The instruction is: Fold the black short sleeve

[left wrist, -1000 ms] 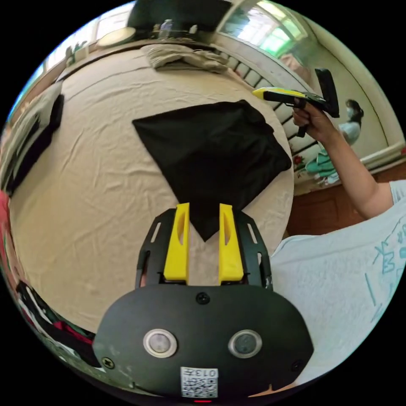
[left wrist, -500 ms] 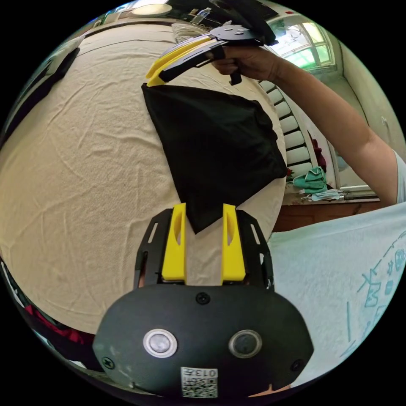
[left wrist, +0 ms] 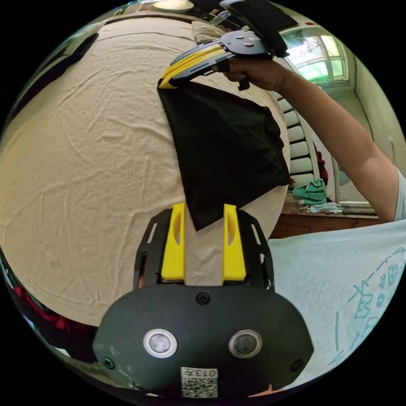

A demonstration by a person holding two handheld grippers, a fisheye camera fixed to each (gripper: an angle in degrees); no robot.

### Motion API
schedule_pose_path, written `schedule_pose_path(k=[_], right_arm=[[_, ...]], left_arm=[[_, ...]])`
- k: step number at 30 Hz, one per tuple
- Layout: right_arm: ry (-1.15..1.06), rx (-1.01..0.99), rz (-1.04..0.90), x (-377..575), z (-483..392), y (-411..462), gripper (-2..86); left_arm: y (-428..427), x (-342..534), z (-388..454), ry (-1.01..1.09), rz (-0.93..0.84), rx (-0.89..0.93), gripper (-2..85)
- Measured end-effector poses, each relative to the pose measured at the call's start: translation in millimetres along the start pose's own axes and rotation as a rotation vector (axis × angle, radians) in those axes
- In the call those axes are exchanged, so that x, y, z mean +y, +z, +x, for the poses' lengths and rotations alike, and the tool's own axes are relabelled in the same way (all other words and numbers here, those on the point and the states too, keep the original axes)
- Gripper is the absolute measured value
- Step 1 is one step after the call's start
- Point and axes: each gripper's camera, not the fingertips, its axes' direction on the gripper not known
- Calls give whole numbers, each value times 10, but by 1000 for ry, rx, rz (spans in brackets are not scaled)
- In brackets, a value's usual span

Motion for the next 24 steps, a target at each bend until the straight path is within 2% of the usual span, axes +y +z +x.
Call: schedule_pose_path(k=[3, 8, 16, 20, 24], right_arm=[[13, -2, 11, 25, -3, -3, 18], [14, 18, 28, 79, -68, -39, 16], [33, 39, 88, 304, -181, -257, 13], [27, 72, 144, 539, -289, -520, 13], [45, 124, 211, 979, -412, -936, 13]], left_arm=[[-49, -57, -15, -27, 38, 17, 112], [14, -220, -78, -61, -21, -4, 29], [-24, -297, -218, -104, 27, 132, 1], [-187, -347, -86, -29, 81, 261, 0], [-290, -492, 150, 77, 98, 307, -1]])
